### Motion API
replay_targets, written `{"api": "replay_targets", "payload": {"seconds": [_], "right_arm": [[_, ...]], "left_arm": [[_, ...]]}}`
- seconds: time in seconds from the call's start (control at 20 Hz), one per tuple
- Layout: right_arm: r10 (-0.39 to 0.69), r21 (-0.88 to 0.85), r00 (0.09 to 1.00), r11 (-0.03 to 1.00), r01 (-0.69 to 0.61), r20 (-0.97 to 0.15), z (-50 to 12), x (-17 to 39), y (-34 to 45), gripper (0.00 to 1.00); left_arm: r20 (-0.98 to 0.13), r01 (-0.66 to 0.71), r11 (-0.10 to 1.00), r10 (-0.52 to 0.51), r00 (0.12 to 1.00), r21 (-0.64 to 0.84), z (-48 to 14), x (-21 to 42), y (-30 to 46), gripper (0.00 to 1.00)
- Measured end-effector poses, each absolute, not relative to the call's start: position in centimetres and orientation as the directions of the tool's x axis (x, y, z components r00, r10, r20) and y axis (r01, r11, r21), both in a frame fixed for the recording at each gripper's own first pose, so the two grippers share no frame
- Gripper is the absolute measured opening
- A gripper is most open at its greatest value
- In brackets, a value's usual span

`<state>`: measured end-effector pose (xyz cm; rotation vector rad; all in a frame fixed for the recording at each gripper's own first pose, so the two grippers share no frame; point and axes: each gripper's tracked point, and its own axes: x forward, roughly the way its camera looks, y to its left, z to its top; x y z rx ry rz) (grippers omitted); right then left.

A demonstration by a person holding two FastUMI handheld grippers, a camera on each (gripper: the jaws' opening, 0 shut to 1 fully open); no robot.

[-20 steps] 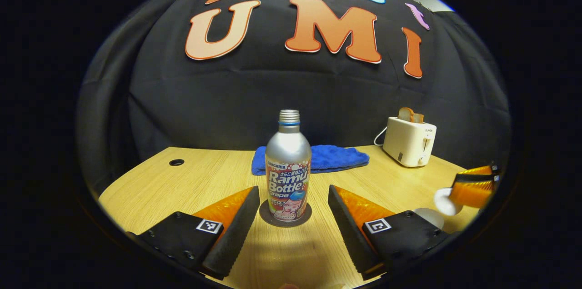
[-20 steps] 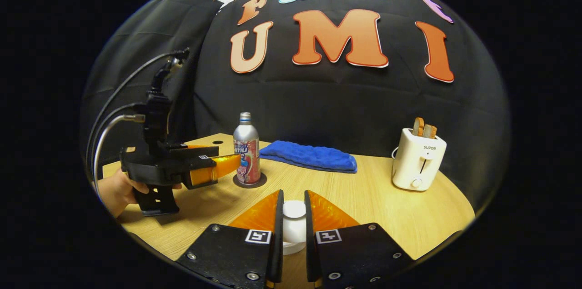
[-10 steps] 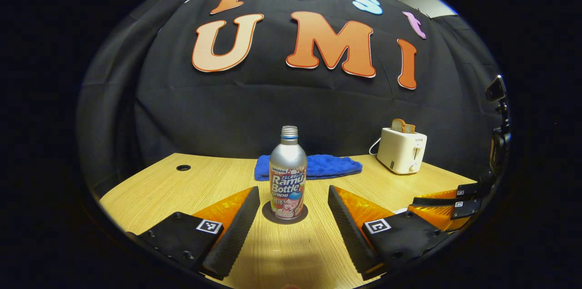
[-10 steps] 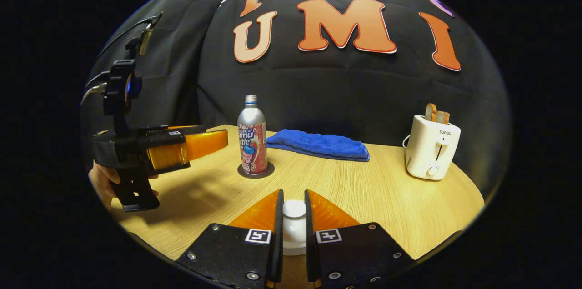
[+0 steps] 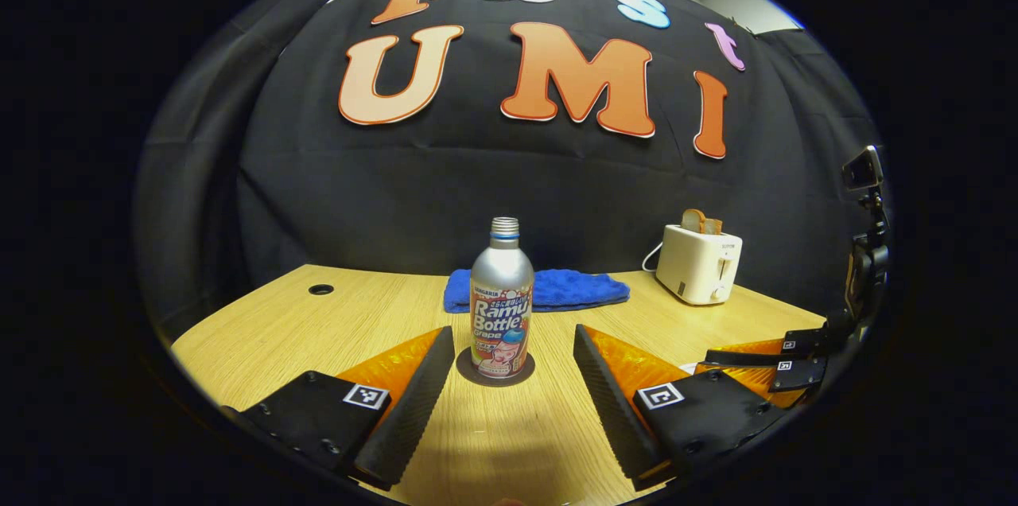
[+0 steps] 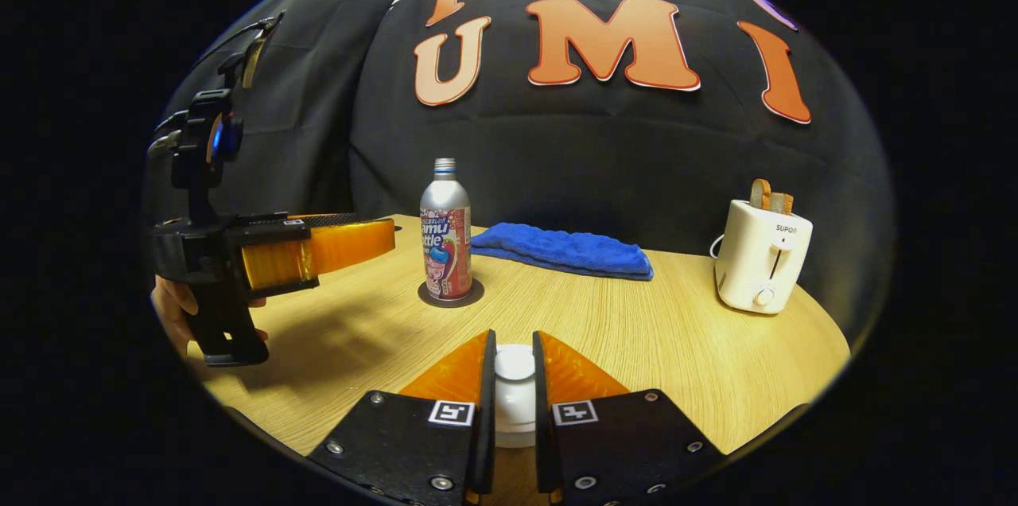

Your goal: Open the teacup lid with one hand, grasp the water bottle and pour water into the teacup with the other hand; after pouring, place the water bottle on the coaster and then close the teacup lid.

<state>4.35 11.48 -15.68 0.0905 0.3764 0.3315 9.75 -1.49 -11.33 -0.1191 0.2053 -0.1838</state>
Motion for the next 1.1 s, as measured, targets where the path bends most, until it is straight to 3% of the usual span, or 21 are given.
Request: {"api": "replay_targets", "payload": {"seconds": [0.45, 0.55, 0.6, 0.65, 0.8, 0.95, 1.0, 1.05, 1.1], "right_arm": [[0.3, 0.105, 0.902, 0.954, -0.281, -0.309, -15.6, 4.3, 11.2, 0.28], [0.286, 0.102, 0.903, 0.958, -0.268, -0.319, -15.8, 4.3, 10.7, 0.36], [0.286, 0.109, 0.901, 0.958, -0.264, -0.326, -15.9, 4.1, 10.7, 0.46], [0.291, 0.118, 0.899, 0.956, -0.267, -0.326, -15.7, 3.9, 10.7, 0.45], [0.301, 0.123, 0.906, 0.953, -0.276, -0.298, -14.3, 3.3, 10.7, 0.58], [0.295, 0.118, 0.921, 0.955, -0.274, -0.252, -12.0, 2.9, 10.0, 0.62], [0.292, 0.119, 0.928, 0.955, -0.271, -0.232, -11.2, 2.8, 9.6, 0.68], [0.287, 0.121, 0.934, 0.956, -0.267, -0.212, -10.2, 2.7, 9.3, 0.67], [0.286, 0.123, 0.939, 0.956, -0.266, -0.191, -9.3, 2.5, 9.0, 0.74]], "left_arm": [[-0.16, 0.176, 0.976, -0.196, 0.967, -0.129, -9.9, 8.4, -2.2, 0.98], [-0.151, 0.173, 0.976, -0.192, 0.97, -0.131, -9.5, 8.1, -2.1, 0.98], [-0.145, 0.17, 0.977, -0.188, 0.971, -0.129, -9.2, 7.9, -2.0, 0.98], [-0.136, 0.168, 0.977, -0.185, 0.973, -0.129, -8.9, 7.7, -1.9, 0.98], [-0.111, 0.16, 0.979, -0.175, 0.978, -0.128, -7.8, 7.4, -1.9, 0.98], [-0.078, 0.145, 0.982, -0.155, 0.985, -0.121, -6.2, 6.7, -1.6, 0.98], [-0.067, 0.139, 0.983, -0.148, 0.987, -0.118, -5.7, 6.5, -1.5, 0.98], [-0.059, 0.133, 0.984, -0.14, 0.988, -0.117, -5.2, 6.3, -1.5, 0.98], [-0.048, 0.129, 0.985, -0.136, 0.99, -0.118, -4.8, 6.1, -1.4, 0.97]]}}
